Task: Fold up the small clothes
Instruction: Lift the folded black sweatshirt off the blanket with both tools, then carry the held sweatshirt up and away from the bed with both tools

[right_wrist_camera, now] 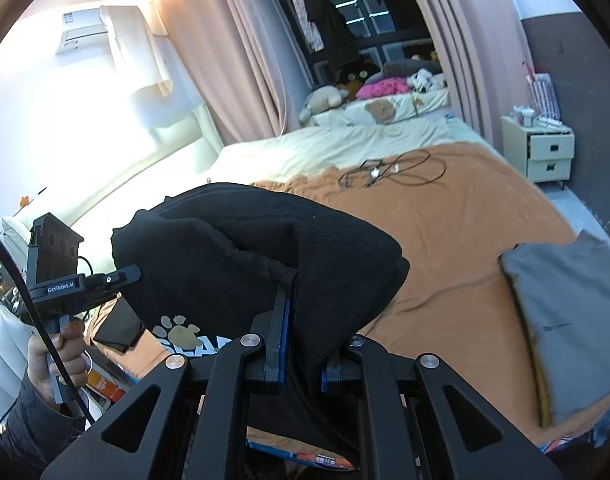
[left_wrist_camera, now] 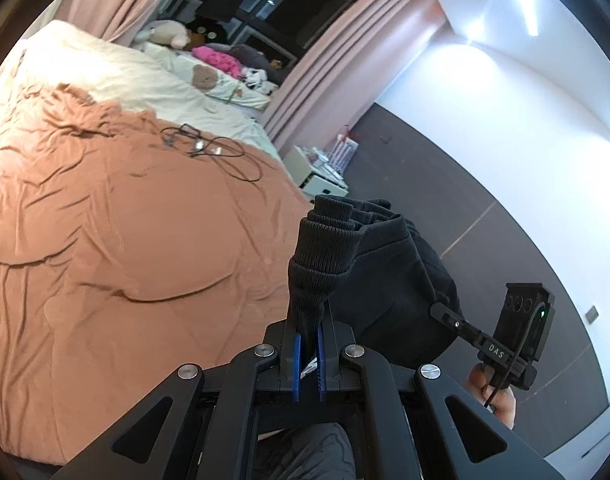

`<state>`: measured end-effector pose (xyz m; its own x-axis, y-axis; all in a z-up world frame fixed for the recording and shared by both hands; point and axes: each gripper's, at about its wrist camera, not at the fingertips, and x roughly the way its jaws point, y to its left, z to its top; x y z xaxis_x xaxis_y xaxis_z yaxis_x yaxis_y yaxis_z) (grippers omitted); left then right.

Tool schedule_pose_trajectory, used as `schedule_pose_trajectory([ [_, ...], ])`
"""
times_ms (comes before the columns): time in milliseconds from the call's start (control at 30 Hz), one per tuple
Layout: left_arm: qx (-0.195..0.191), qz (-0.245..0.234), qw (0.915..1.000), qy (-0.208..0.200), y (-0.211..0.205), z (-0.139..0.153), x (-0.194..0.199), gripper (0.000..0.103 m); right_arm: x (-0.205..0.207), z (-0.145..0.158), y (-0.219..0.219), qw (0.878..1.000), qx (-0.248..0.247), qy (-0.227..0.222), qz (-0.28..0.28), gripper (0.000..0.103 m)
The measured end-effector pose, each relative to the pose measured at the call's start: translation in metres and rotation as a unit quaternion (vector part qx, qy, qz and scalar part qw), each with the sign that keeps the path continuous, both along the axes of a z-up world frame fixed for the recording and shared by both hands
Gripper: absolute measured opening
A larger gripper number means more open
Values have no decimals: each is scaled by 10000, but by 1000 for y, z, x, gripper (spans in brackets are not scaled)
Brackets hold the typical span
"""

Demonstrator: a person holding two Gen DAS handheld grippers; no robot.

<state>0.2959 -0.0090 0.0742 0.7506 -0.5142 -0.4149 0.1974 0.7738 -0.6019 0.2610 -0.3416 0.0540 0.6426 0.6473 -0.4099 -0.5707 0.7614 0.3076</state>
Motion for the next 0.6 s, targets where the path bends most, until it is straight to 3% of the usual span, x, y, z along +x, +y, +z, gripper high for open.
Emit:
schedule_pose_trajectory([
  [300,115,-329,9988,-347,-35,50,-3,5,-21,35,-26,9988,-61,-477,-94,7],
  [600,250,-790,9952,-516,-88,74,19,5,-38,19,-69,9969,58,-627,-472,7],
])
